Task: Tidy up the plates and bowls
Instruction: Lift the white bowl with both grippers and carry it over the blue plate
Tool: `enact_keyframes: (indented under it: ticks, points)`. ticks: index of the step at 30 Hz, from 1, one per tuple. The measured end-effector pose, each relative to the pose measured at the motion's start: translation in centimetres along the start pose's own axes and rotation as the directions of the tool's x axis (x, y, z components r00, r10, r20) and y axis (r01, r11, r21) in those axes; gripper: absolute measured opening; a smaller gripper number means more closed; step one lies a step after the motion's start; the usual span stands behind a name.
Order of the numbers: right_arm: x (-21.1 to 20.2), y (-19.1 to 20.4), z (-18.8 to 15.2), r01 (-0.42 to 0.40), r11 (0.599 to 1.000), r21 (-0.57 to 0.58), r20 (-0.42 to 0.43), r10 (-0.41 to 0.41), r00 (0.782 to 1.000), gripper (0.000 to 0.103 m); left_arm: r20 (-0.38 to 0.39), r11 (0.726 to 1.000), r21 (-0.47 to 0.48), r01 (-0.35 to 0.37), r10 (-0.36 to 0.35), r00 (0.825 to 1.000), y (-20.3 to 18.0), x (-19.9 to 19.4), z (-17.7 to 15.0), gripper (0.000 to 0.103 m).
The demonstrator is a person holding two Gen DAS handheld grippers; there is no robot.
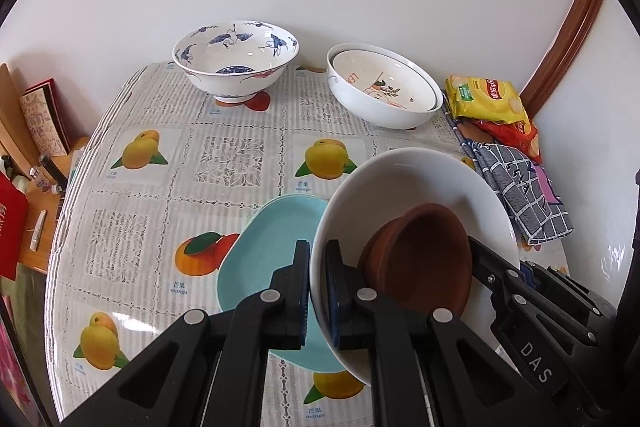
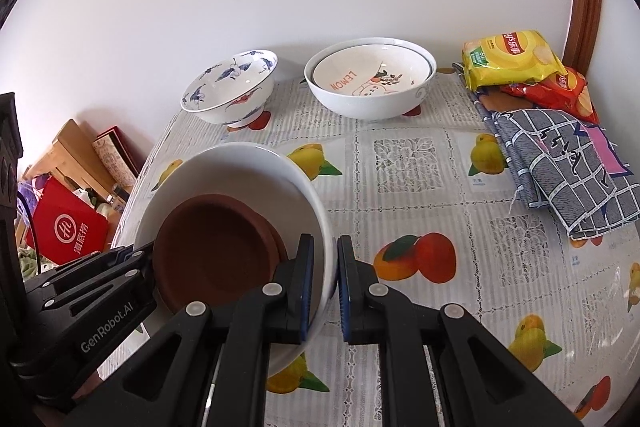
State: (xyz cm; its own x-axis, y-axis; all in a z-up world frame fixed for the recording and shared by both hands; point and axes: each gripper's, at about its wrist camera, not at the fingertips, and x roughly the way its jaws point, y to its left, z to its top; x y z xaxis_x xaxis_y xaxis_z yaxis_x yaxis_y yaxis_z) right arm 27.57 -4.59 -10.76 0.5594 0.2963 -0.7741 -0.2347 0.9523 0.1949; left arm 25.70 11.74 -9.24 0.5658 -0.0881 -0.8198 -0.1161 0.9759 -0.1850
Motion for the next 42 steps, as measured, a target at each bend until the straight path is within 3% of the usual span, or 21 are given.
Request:
enact_keyframes:
  ticks: [23, 35, 42]
  points:
    - [4.3, 3.3, -0.2, 0.004, 0.999, -0.035, -0.064, -0.007, 0.998, 0.011, -0.036, 0.998, -0.058, 0.000, -0.002, 0.999, 4.6, 2.8, -0.2, 0.008]
    - [8.0, 3.0, -1.5, 0.002, 1.000, -0.025, -0.145, -0.005, 0.989, 0.011, -0.090, 0.997, -0.070, -0.012, 0.006, 0.996, 5.7, 5.9, -1.1, 0.009]
    - [8.8, 2.4, -1.3, -0.007, 1.000, -0.021, -0.143, 0.004, 0.990, 0.011, -0.086, 0.998, -0.066, -0.006, 0.000, 0.996, 5.6, 6.6, -0.9, 0.010]
